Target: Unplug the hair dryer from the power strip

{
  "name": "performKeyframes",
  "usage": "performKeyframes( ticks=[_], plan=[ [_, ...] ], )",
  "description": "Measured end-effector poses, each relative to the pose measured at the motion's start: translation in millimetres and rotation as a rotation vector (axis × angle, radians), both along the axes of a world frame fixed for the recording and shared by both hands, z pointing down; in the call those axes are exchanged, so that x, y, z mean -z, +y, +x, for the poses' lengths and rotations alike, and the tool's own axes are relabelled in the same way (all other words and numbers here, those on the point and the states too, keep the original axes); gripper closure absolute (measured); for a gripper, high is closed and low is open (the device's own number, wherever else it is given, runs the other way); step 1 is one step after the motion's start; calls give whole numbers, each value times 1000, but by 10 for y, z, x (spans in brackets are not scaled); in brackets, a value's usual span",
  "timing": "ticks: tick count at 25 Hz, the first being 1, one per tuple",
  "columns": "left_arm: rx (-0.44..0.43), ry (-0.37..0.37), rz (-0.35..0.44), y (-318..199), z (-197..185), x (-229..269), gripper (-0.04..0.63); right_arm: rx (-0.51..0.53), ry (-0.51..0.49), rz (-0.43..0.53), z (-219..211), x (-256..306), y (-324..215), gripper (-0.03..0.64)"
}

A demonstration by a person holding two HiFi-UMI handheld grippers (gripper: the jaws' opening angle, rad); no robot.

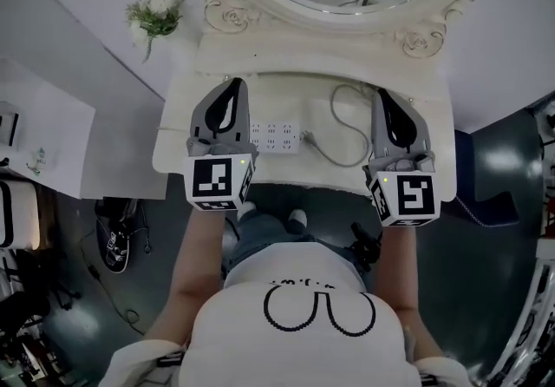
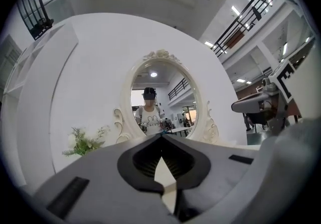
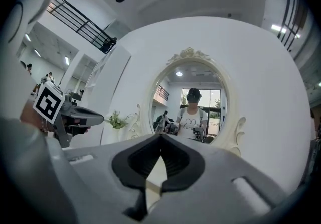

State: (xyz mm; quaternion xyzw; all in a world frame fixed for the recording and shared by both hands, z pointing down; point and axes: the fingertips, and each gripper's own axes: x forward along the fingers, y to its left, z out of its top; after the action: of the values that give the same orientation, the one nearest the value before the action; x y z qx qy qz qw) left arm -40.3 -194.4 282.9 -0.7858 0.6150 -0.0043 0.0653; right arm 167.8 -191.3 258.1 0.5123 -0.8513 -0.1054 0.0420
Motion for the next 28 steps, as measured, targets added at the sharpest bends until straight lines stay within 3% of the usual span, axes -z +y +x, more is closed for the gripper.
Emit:
performKeyframes(
  ticks=[12,28],
  plan=[
    [-2,-43,90,273,-44,387,597,33,-16,34,-168,107,130,621],
    [-42,-12,147,514,-377,795,597,-63,22,37,-260,409,400,620]
  ],
)
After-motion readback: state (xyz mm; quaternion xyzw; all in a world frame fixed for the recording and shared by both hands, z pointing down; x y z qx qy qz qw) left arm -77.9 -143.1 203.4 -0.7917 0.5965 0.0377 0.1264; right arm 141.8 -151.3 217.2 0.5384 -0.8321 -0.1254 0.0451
